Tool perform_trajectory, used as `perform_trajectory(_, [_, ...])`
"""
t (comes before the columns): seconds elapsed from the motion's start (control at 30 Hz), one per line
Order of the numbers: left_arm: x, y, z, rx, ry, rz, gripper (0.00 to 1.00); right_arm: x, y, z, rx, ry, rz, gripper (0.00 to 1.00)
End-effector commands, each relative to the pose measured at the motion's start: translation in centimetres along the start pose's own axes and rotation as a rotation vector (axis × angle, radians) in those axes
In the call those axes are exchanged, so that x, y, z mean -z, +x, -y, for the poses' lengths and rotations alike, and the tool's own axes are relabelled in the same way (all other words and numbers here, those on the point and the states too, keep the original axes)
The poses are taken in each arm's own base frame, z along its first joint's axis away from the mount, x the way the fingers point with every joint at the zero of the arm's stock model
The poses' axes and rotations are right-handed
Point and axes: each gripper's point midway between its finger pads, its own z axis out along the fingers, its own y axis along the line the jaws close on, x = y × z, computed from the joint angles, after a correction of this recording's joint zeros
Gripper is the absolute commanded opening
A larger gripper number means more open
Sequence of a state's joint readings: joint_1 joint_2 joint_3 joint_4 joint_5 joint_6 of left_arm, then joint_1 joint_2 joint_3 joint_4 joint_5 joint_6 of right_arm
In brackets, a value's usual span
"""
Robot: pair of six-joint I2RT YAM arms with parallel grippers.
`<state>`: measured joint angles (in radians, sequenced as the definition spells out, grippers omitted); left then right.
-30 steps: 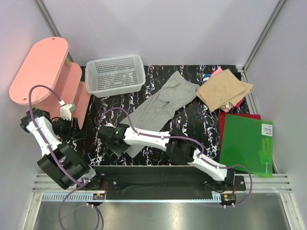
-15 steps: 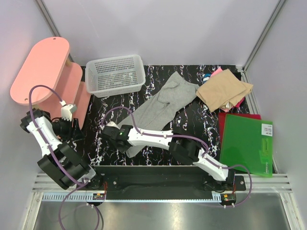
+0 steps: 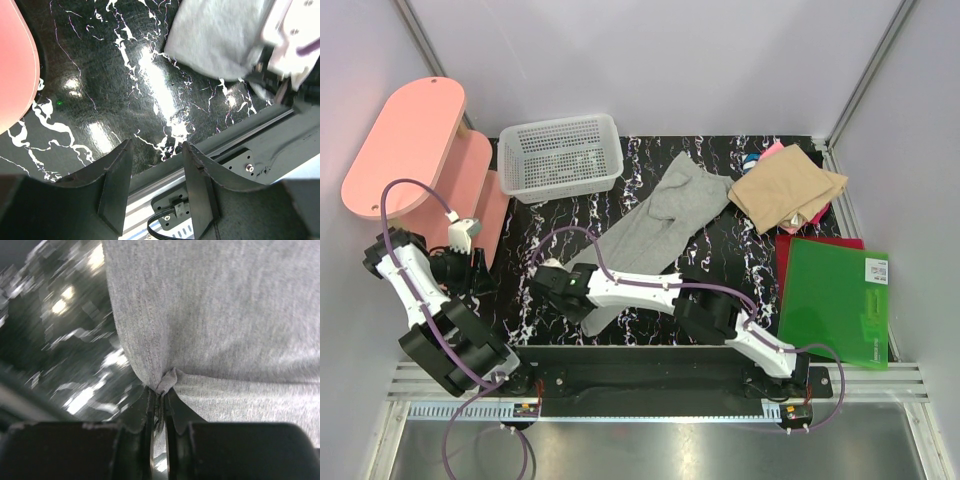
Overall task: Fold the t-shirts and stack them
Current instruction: Grab the bottom of the folded rectangular tshirt with right arm, then fold the folded rectangular tshirt in 1/3 of the way
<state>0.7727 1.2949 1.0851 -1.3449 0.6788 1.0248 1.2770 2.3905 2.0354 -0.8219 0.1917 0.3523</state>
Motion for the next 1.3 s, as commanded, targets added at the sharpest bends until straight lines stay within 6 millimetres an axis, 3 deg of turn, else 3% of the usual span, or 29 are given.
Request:
perform_trajectory(0.0, [0.2,-0.5,1.3,-0.010,0.035,0.037,0.48,4.1,1.0,-5.0,0.043,-0.162,-0.041,0.05])
perform_trajectory(0.1, [0.3,-0.6,1.1,-0.010,0.035,0.037,0.48,7.5,-0.6,-6.4,0.024,-0.249,0.006,0.05])
perform_trajectory(0.17, [0.2,-0.5,1.1,-0.007,0.040,0.034,0.48,8.7,-0.9,-6.7,0.023,-0.278,0.018,0.06])
perform_trajectory(0.3, [0.0,-0.3,1.1,-0.002,0.049,0.027,0.48,10.2,-1.3,-4.6,-0.029,-0.266,0.039,0.06])
perform_trajectory(0.37, [0.0,-0.3,1.1,-0.003,0.048,0.028,0.48,10.5,-2.4,-3.1,-0.082,-0.280,0.070,0.07])
perform_trajectory(0.43, [-0.1,-0.3,1.2,-0.005,0.051,0.026,0.48,11.2,-2.0,-1.9,-0.127,-0.300,0.074,0.07])
perform_trajectory(0.47, [-0.1,-0.3,1.2,-0.006,0.051,0.026,0.48,11.2,-2.9,-0.5,-0.166,-0.302,0.101,0.07])
perform_trajectory(0.67, [0.0,-0.5,1.2,-0.009,0.049,0.024,0.48,11.9,-3.1,4.2,-0.271,-0.302,0.130,0.07])
perform_trajectory(0.97, [-0.1,-0.4,1.5,-0.024,0.050,0.005,0.48,10.1,-3.1,10.8,-0.386,-0.270,0.130,0.06])
perform_trajectory(1.27, [-0.4,-0.3,1.8,-0.035,0.062,-0.015,0.48,9.7,-3.4,19.4,-0.506,-0.199,0.169,0.06])
